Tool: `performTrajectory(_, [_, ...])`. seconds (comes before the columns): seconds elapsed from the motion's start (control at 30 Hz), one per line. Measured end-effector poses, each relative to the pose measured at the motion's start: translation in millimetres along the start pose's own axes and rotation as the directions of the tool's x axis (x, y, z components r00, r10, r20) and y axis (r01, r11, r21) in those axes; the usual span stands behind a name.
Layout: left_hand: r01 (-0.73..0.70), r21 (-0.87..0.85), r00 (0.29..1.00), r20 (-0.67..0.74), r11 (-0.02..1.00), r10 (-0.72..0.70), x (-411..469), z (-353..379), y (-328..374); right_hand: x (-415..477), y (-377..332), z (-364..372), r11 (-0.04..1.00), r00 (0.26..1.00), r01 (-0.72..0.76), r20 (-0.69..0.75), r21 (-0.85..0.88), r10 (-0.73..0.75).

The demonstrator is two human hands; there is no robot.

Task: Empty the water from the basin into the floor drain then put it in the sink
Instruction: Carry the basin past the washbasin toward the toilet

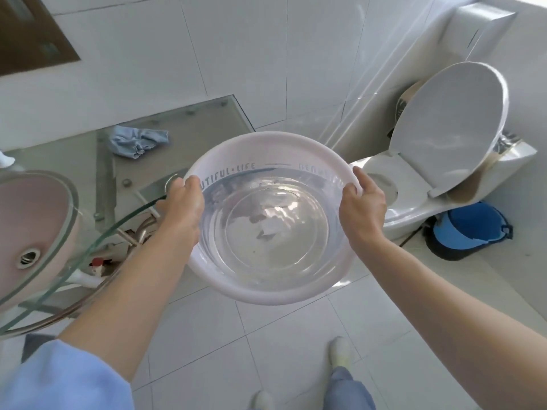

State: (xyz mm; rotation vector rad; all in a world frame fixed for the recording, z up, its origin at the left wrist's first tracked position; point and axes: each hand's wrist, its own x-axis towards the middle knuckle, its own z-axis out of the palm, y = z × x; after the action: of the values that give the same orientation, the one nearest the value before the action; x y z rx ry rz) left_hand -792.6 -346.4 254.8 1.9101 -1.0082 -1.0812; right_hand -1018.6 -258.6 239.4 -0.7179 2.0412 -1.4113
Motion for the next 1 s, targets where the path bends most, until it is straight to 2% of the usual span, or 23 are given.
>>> performTrajectory(0.4, [0.073, -0.049, 0.996, -0.042, 0.996, -0.075, 2, 96, -15, 90, 25, -31, 0.998, 0.997, 0.047, 0.056, -0.05, -0.044])
performTrajectory(1.0, [0.007, 0.032, 0.998, 0.061, 0.999, -0.009, 42, 182, -78, 126, 151, -34, 0.998, 0.995, 0.007, -0.098, 0.064, -0.001])
